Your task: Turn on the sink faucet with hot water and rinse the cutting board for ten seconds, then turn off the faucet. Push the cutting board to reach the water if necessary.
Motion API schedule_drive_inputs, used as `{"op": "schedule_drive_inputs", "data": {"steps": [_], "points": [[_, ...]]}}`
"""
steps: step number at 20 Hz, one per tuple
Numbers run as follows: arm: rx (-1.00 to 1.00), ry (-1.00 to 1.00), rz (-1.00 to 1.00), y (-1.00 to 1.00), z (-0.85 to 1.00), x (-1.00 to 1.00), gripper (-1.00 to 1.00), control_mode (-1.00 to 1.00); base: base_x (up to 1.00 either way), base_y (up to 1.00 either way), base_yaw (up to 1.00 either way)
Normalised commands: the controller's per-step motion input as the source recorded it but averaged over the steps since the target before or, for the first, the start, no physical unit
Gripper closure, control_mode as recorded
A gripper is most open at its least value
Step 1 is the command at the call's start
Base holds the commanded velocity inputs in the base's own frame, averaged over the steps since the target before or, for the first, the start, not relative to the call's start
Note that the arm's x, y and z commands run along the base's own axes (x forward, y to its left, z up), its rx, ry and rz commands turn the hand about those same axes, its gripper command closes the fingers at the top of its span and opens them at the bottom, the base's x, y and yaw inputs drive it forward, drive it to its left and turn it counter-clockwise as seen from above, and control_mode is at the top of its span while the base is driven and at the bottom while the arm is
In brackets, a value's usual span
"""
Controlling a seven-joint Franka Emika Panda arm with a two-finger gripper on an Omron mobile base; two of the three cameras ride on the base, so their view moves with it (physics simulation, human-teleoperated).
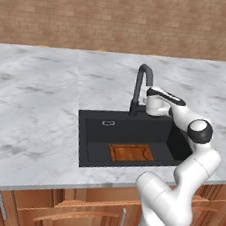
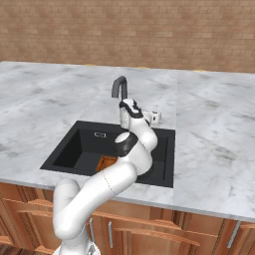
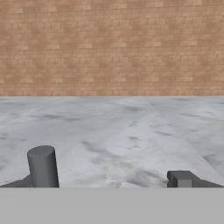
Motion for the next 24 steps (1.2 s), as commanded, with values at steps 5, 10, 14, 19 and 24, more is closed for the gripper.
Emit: {"op": "schedule_drive_inputs", "data": {"steps": [5,10,14,19,24], "points": [[0.00,0.00,0.00,-0.15,0.00,0.00,-1.00,-1.00,0.00,0.00,0.00],[0.00,0.00,0.00,-0.18,0.00,-0.05,-1.00,-1.00,0.00,0.00,0.00],[0.00,0.00,0.00,-0.21,0.00,-0.15,-1.00,-1.00,0.00,0.00,0.00],[0.00,0.00,0.00,-0.23,0.00,-0.22,-1.00,-1.00,0.00,0.00,0.00],[0.00,0.00,0.00,-0.20,0.00,-0.19,-1.00,-1.00,0.00,0.00,0.00]]}}
